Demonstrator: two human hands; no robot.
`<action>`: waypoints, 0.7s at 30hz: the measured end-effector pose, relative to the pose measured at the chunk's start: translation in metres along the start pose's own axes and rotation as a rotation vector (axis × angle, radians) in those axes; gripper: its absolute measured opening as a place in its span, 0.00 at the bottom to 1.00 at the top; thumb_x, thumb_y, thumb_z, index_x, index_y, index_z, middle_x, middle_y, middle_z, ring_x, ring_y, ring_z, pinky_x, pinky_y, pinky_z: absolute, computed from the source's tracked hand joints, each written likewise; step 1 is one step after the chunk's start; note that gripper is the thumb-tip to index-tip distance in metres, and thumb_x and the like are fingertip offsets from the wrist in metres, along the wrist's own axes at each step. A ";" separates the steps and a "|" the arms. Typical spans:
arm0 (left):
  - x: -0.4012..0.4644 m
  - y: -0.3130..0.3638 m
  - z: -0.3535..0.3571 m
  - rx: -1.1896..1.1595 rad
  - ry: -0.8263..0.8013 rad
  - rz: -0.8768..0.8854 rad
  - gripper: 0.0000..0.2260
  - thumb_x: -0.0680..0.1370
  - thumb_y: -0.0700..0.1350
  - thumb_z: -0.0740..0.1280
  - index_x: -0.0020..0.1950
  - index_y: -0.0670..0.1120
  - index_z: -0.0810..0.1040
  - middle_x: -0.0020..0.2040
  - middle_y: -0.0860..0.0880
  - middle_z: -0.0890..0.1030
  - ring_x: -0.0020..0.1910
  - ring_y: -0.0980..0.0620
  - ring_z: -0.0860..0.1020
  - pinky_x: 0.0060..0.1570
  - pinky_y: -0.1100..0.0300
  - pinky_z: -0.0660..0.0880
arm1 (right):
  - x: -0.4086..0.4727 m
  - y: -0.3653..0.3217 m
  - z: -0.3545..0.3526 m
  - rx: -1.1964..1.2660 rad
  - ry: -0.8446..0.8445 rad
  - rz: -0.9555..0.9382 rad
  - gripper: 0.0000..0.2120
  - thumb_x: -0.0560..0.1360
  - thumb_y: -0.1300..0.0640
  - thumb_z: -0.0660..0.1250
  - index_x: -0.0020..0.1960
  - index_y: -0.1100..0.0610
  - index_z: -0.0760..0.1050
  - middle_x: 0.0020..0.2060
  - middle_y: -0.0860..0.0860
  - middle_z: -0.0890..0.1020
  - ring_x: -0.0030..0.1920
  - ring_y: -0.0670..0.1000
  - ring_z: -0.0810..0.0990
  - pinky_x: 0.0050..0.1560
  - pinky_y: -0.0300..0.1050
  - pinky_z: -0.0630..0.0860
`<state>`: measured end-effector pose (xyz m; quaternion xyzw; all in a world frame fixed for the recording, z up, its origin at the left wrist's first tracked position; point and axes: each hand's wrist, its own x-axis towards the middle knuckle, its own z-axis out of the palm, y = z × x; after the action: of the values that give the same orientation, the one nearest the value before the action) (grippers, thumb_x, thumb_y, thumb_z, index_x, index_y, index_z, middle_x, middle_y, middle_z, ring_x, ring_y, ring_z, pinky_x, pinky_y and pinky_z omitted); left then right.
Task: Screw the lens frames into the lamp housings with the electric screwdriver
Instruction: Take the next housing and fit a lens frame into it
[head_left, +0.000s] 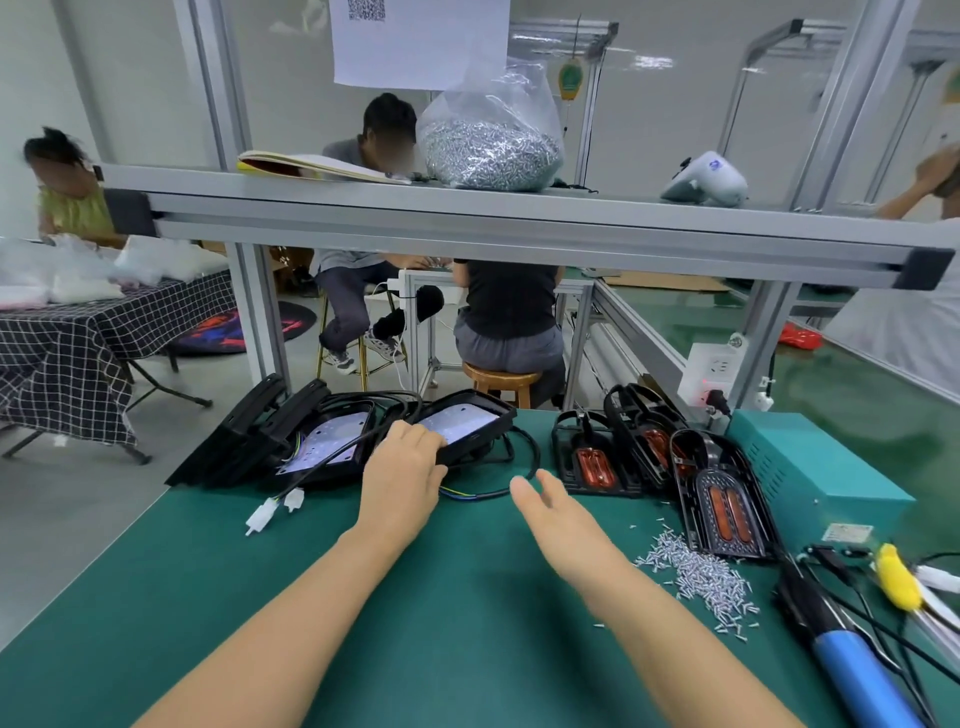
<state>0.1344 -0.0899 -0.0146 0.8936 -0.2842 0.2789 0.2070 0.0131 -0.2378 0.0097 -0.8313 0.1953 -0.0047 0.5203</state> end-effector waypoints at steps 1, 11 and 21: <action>-0.005 0.004 -0.002 -0.017 0.018 0.033 0.10 0.68 0.38 0.75 0.47 0.40 0.79 0.44 0.46 0.79 0.49 0.43 0.75 0.40 0.54 0.73 | 0.001 -0.001 0.000 0.156 0.002 0.022 0.33 0.80 0.36 0.54 0.79 0.47 0.51 0.76 0.47 0.62 0.74 0.51 0.64 0.73 0.49 0.59; -0.065 0.044 -0.017 -0.061 0.189 0.519 0.05 0.74 0.35 0.65 0.44 0.39 0.80 0.40 0.45 0.79 0.40 0.46 0.70 0.38 0.52 0.73 | 0.001 0.015 -0.005 0.805 0.120 0.031 0.16 0.79 0.63 0.63 0.67 0.57 0.72 0.55 0.59 0.82 0.40 0.55 0.80 0.43 0.50 0.81; -0.111 0.004 -0.042 -0.041 -0.124 0.370 0.18 0.68 0.42 0.72 0.57 0.44 0.79 0.55 0.50 0.81 0.56 0.53 0.70 0.54 0.59 0.66 | -0.049 0.090 -0.066 0.797 0.007 0.045 0.10 0.77 0.65 0.63 0.55 0.60 0.78 0.44 0.59 0.85 0.35 0.53 0.83 0.33 0.47 0.80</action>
<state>0.0400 -0.0275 -0.0498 0.8373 -0.4614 0.2505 0.1526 -0.0752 -0.3123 -0.0284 -0.5598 0.1981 -0.0714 0.8014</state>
